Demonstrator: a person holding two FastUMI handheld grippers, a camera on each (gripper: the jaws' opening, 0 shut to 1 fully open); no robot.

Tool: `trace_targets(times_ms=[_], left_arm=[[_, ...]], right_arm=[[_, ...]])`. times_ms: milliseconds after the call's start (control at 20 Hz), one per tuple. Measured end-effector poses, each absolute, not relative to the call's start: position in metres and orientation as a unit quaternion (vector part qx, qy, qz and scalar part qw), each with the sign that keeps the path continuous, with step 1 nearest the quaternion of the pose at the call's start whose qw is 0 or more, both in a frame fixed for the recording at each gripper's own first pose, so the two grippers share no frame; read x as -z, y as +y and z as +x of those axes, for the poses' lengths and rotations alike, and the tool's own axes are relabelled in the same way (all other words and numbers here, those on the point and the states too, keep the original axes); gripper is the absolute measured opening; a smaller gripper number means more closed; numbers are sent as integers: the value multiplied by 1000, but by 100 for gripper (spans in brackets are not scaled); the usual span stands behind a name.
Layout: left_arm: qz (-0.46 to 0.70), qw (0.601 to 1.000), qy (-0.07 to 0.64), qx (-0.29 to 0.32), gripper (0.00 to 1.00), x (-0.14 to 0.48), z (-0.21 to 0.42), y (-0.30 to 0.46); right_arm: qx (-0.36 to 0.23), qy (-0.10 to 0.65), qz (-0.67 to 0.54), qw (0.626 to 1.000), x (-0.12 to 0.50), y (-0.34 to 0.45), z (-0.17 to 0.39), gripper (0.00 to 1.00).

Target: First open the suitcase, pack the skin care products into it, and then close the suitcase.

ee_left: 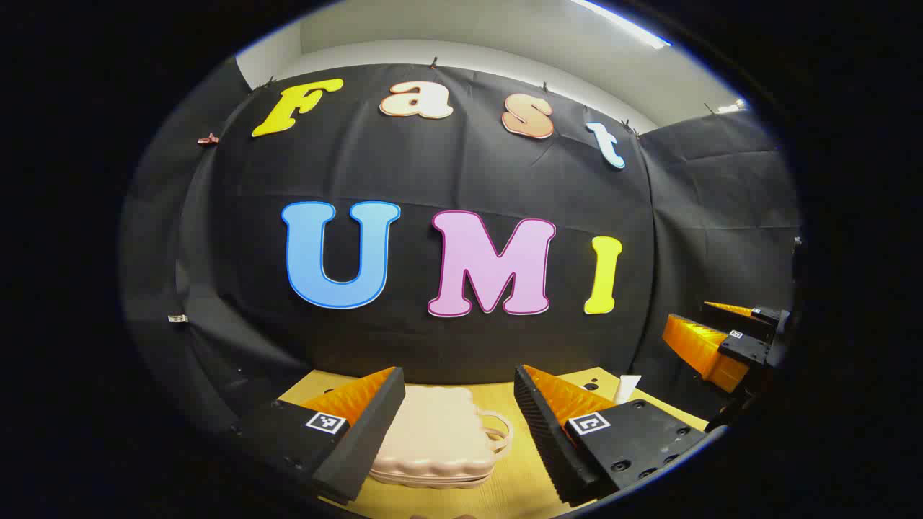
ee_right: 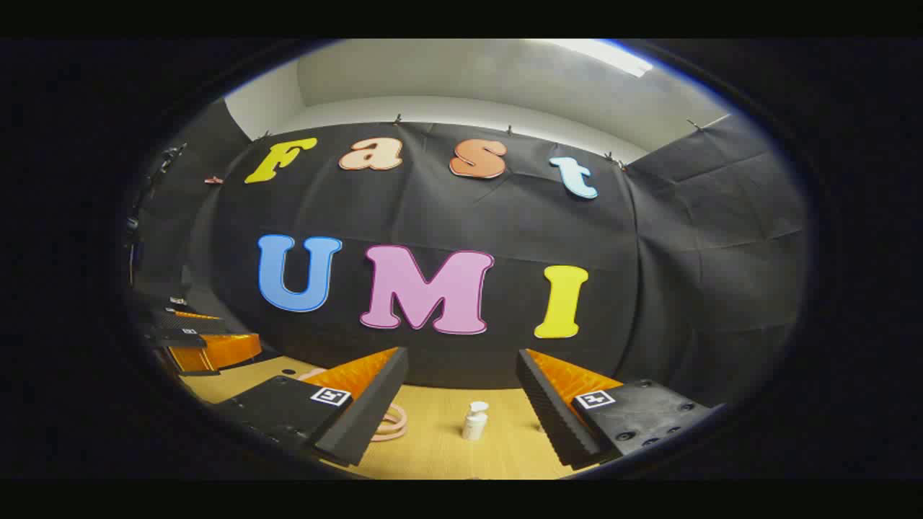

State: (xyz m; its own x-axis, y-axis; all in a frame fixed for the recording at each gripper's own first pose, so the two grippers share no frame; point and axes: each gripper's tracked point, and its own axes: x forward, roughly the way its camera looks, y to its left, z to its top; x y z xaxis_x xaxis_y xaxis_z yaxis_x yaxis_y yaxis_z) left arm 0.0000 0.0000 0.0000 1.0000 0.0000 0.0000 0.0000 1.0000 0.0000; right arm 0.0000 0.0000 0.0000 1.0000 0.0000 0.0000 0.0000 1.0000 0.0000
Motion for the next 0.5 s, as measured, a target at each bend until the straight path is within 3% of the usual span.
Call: trace_targets(times_ms=[500], left_arm=[[14, 1000, 6, 7, 96, 6, 6, -1]], right_arm=[[-7, 3, 1, 1000, 3, 9, 4, 96]])
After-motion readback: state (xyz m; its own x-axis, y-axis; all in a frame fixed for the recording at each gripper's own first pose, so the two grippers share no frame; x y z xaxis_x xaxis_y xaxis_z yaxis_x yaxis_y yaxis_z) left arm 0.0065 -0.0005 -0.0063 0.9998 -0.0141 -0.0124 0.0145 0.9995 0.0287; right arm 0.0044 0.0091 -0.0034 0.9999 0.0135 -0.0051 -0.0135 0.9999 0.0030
